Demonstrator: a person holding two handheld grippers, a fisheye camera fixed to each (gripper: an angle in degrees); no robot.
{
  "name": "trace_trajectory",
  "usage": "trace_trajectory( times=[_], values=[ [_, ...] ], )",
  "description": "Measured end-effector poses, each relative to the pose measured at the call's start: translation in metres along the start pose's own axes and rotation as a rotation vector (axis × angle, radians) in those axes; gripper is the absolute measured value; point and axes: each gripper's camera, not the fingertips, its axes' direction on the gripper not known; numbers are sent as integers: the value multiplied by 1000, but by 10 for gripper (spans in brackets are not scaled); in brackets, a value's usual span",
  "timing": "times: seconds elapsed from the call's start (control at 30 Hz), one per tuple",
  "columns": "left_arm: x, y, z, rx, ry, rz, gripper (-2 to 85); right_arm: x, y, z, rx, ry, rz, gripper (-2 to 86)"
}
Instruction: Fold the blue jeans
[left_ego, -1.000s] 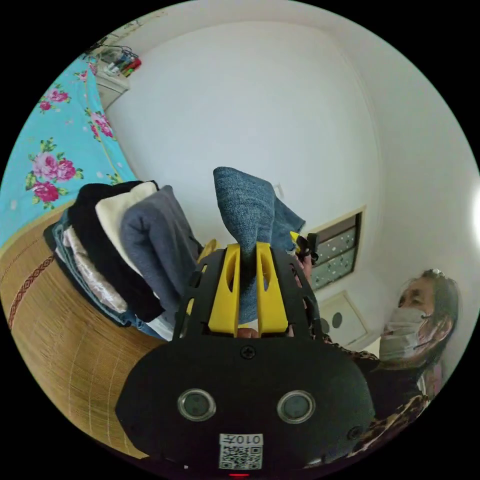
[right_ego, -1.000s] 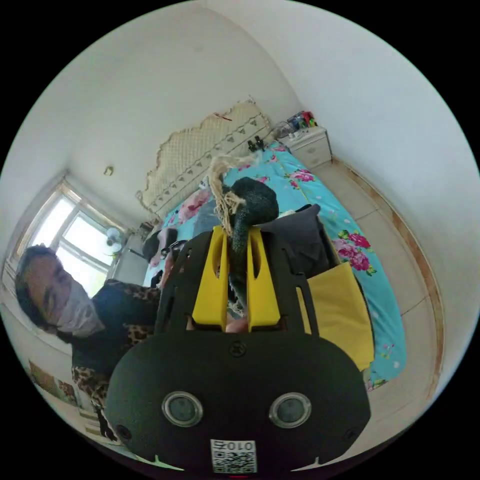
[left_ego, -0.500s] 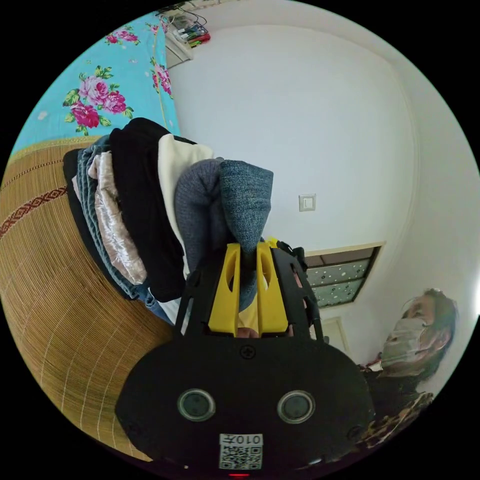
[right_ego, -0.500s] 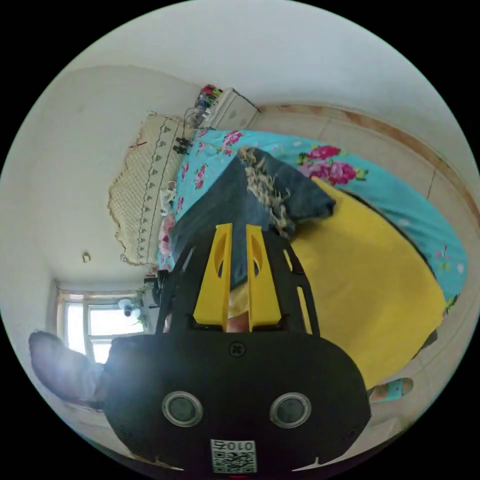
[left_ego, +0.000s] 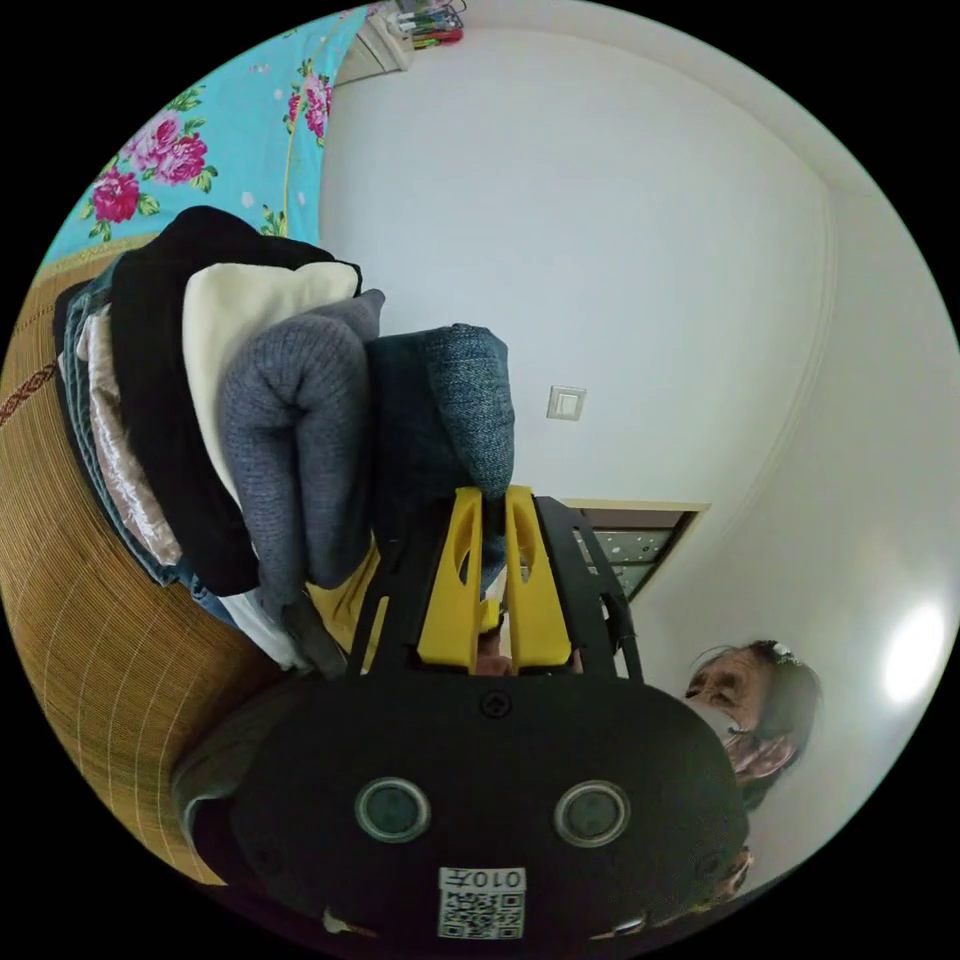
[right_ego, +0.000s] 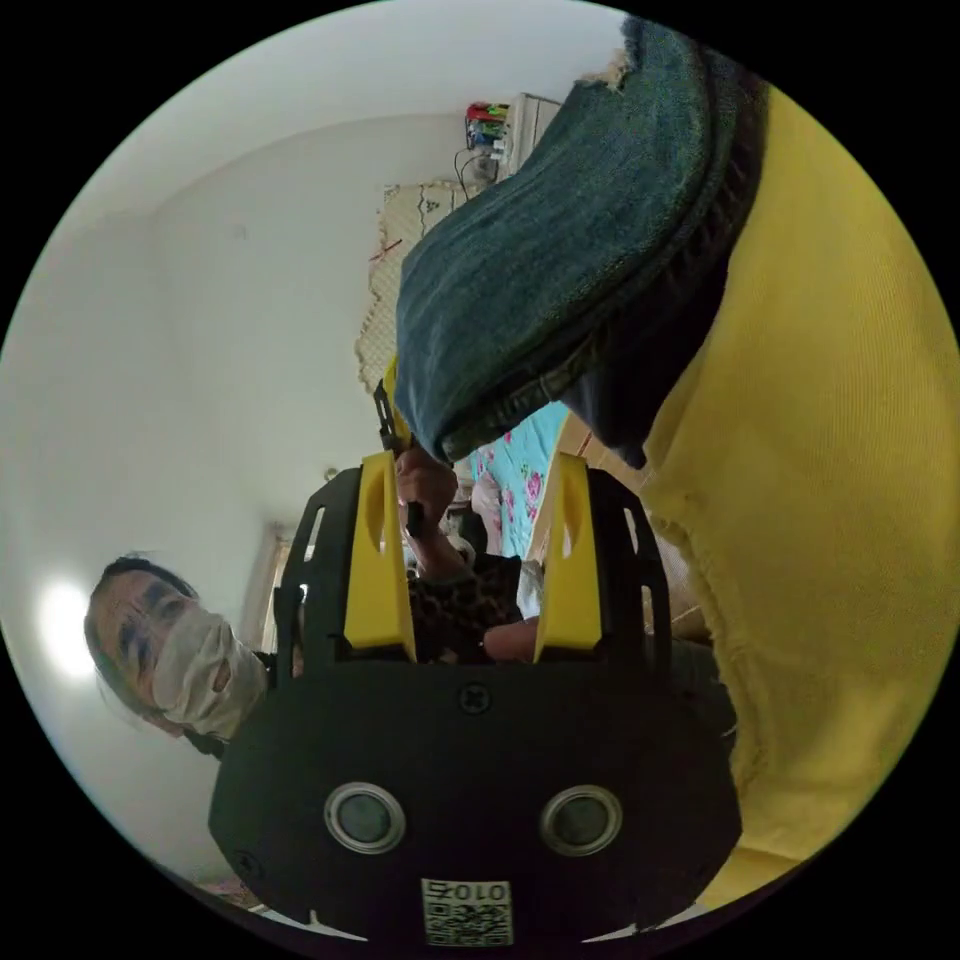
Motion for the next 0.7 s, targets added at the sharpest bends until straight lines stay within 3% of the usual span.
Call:
trace_trajectory(
  times=[0.1,0.27,0.53,0.7],
  values=[
    [10,-10,6,-27,7,10,34,24,-13,-11,126,-145,54,188],
    [24,-19,7,-59,-24,60,31,41,-21,-36,324,-154,88,178],
    [-28,-3,-39,10,-55,-38,21,35,-26,-61,334,89,76,150],
    [-37,1,-36,-39,-27,-70,16,50,-52,-73,342,80,158,130]
  ],
)
